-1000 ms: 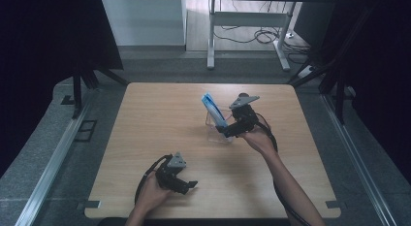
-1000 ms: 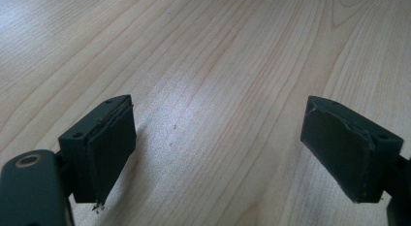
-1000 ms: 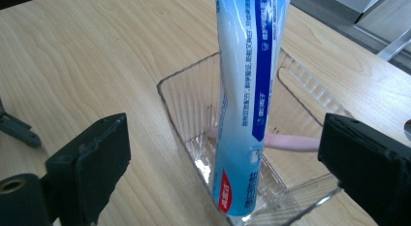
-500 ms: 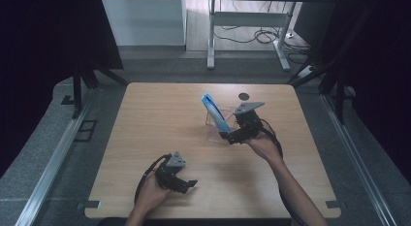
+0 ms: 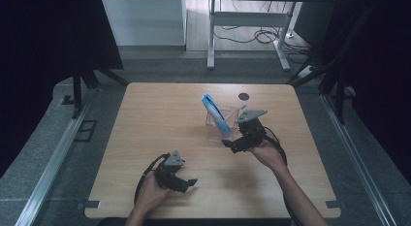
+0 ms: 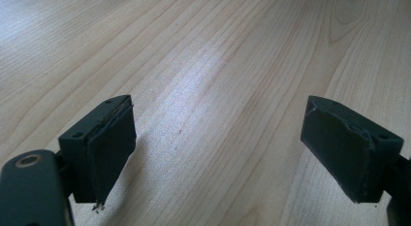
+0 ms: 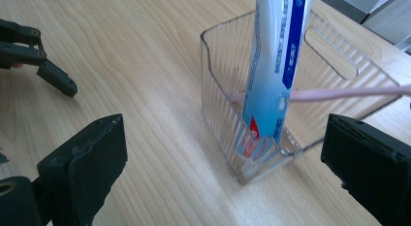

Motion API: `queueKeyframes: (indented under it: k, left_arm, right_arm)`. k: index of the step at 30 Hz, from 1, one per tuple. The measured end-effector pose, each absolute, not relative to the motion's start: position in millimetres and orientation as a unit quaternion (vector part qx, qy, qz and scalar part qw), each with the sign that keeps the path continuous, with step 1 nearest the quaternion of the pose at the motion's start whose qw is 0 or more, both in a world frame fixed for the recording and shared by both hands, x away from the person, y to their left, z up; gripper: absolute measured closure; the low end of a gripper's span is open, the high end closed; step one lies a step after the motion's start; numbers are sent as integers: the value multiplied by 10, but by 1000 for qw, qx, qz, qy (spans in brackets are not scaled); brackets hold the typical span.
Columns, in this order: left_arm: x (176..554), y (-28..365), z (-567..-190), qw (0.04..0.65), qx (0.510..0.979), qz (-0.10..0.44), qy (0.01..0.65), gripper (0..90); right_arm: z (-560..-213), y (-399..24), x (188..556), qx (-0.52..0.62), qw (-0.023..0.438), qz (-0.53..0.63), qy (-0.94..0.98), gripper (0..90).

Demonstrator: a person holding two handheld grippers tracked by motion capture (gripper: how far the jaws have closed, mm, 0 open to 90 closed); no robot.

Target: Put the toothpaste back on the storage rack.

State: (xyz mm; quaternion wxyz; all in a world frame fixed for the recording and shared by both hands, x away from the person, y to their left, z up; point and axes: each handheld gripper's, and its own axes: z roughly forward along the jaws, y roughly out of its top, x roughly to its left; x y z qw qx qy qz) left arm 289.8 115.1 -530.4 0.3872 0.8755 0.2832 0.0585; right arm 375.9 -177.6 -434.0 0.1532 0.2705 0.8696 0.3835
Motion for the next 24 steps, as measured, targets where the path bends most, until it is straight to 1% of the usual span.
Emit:
queueKeyframes:
  k: [4, 9, 24]
  left_arm:
    - [2895, 1153, -5296, 387, 875, 59, 284, 128]
    - [2897, 1162, -5292, 390, 874, 61, 284, 128]
    - [2899, 1177, -5288, 392, 872, 60, 288, 128]
  right_arm:
    - [-4382, -1826, 3722, 278, 145, 384, 868, 11]
    - [-4409, -1910, 3660, 286, 147, 387, 865, 5]
    - [-4405, -2183, 3380, 288, 160, 385, 862, 4]
